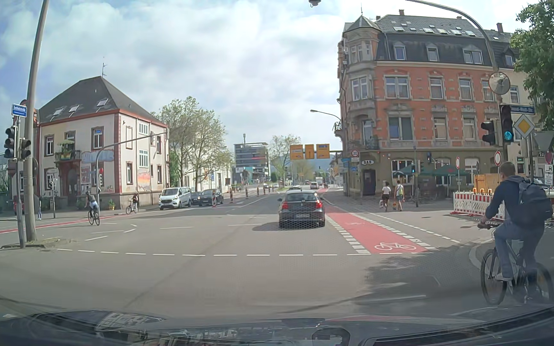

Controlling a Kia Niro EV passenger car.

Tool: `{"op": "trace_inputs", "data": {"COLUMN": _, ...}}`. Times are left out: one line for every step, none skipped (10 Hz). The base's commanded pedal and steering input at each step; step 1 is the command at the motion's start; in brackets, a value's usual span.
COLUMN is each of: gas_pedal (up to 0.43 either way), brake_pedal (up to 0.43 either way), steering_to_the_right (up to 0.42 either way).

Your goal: Follow the waypoints while adhering to traffic rules and regulations

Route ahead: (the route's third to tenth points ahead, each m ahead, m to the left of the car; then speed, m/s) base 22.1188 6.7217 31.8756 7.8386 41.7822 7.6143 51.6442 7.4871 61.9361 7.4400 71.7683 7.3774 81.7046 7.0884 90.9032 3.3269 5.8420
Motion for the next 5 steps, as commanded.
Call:
{"op": "trace_inputs", "data": {"gas_pedal": 0.110, "brake_pedal": 0.000, "steering_to_the_right": -0.009}}
{"op": "trace_inputs", "data": {"gas_pedal": 0.110, "brake_pedal": 0.000, "steering_to_the_right": -0.009}}
{"op": "trace_inputs", "data": {"gas_pedal": 0.110, "brake_pedal": 0.000, "steering_to_the_right": -0.009}}
{"op": "trace_inputs", "data": {"gas_pedal": 0.110, "brake_pedal": 0.000, "steering_to_the_right": -0.009}}
{"op": "trace_inputs", "data": {"gas_pedal": 0.110, "brake_pedal": 0.000, "steering_to_the_right": -0.009}}
